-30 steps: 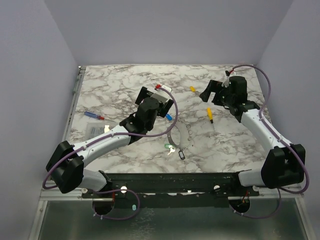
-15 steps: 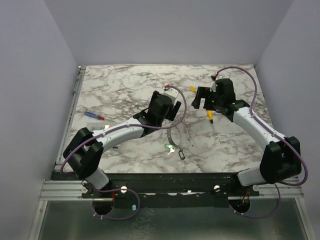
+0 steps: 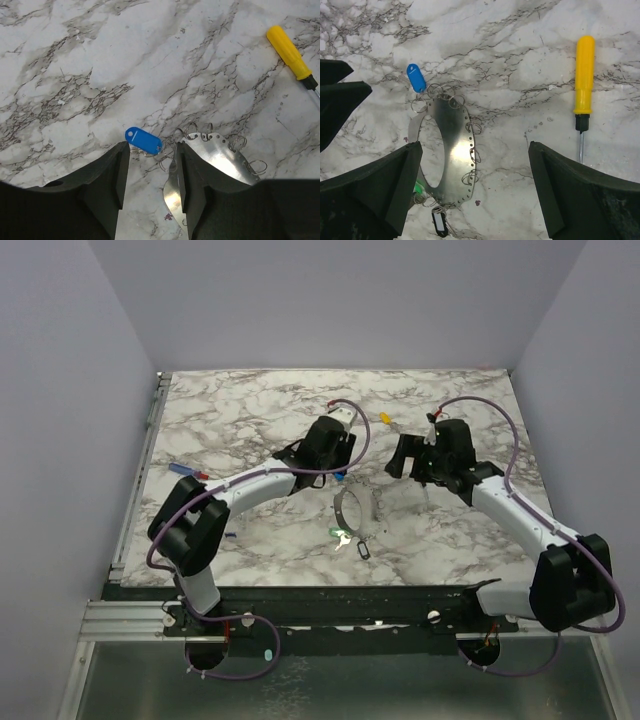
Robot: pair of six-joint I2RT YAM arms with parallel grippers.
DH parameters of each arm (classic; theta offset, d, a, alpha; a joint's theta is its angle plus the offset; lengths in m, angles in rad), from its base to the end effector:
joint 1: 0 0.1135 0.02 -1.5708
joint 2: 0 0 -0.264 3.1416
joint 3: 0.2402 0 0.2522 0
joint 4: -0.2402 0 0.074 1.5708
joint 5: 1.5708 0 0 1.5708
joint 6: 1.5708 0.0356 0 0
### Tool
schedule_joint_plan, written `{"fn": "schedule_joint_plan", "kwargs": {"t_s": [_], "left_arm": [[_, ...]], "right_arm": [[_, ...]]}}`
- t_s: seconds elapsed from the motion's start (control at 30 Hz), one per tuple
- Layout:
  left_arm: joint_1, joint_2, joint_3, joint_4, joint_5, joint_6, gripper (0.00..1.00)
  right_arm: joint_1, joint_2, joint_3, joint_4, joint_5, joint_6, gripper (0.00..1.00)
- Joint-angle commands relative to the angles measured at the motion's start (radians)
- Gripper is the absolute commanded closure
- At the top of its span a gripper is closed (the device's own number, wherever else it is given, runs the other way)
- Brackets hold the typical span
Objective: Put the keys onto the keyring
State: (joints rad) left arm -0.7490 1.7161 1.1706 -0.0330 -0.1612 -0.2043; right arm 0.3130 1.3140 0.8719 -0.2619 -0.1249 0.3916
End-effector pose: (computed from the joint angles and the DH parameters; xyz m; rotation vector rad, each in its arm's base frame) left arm 0.2896 -0.2615 0.2392 0.4908 2.1091 -0.3820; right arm 0.2682 0.0915 0.2475 0.0241 2.3205 0.5065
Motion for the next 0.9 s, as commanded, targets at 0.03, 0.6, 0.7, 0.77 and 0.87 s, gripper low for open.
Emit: {"fn": "schedule_joint_plan", "kwargs": {"t_s": [0.03, 0.6, 0.7, 0.77, 0.87], "left_arm": [[0.019, 0.091, 0.081, -0.051, 0.125, -0.061, 0.56], [0.019, 0.284, 0.230, -0.163, 0.143, -0.102, 0.71], [0.019, 0.299, 0.239, -0.168, 0.143, -0.104, 0.71], [0.020, 0.310, 0.247, -0.174, 0.147, -0.104, 0.71], [0.019, 0.323, 0.254, -0.179, 0.158, -0.105, 0.71]], "right_arm": [[0.005, -0.049, -0.028, 0.021, -0.019, 0.016, 0.00], [0.005, -0.077, -0.066, 0.046, -0.051, 0.005, 0.00], [0.005, -0.081, -0.071, 0.049, -0.056, 0.006, 0.00], [0.006, -0.084, -0.073, 0.049, -0.056, 0.005, 0.00], [0.006, -0.085, -0.076, 0.046, -0.056, 0.004, 0.00]]}}
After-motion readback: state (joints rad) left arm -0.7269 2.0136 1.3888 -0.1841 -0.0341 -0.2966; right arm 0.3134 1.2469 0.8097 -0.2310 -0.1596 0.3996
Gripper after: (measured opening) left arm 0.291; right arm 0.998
